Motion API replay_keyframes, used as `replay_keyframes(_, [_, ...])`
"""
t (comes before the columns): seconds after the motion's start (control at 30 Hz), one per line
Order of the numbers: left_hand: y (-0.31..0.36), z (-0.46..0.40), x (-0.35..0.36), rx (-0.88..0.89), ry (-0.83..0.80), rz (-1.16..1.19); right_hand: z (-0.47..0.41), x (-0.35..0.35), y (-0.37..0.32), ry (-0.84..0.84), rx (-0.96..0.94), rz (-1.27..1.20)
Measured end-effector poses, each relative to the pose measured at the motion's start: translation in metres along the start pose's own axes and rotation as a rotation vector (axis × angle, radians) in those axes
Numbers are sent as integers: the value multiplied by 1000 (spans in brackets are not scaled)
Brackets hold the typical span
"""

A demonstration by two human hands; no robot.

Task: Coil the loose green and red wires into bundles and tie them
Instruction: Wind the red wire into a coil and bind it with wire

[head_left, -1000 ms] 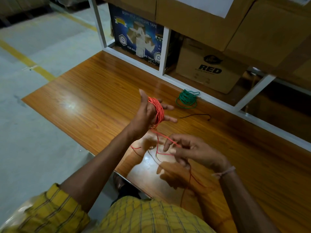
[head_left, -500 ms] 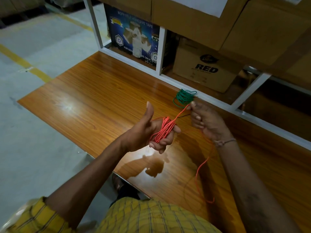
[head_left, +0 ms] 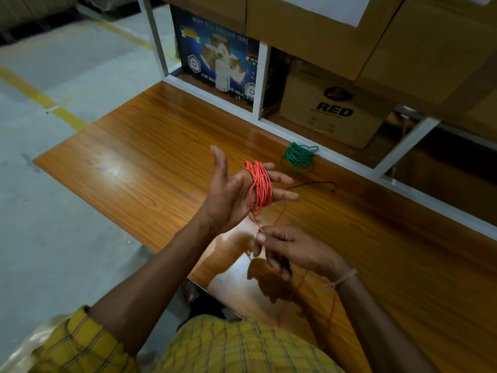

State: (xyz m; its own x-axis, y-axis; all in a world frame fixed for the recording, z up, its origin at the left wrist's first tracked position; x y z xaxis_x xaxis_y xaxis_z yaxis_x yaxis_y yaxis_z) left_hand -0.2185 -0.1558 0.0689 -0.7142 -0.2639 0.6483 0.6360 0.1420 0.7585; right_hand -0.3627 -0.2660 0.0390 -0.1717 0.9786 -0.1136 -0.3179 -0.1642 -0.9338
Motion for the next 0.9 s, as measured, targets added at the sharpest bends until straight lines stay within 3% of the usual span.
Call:
replay_keyframes(0.2, [-18,-1,-17,-101,226,-575,23,-32,-25,-150,-273,-72])
replay_keyframes(0.37, [-13,9,-10,-169,162,-772,28,-65,-19,-119,-418,-459])
replay_keyframes(0.47, [-10,16,-3,-260,43,-702,20,-80,-16,-48,-428,-743])
replay_keyframes(0.57, [-11,20,7,-304,-176,-542,4,-89,-12,165,-411,-775])
replay_keyframes(0.73, [-2,20,27,-306,-328,-268,-31,-80,14,413,-205,-460])
replay_keyframes(0.9, [10,19,22,-155,-251,-69,-33,-29,26,315,-41,-318])
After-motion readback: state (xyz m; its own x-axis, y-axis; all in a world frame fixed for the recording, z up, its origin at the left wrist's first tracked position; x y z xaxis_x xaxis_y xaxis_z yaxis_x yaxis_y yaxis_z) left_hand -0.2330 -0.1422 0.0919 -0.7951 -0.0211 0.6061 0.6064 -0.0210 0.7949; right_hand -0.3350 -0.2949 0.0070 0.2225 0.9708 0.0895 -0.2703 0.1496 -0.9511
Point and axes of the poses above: each hand's wrist, its own z-axis away from the middle knuckle, its own x-axis out of the palm, y = z × x, the point moved 2 cm from there along -z, towards the middle knuckle, and after that the axes turned 6 degrees about -x, right-handed, at the moved point
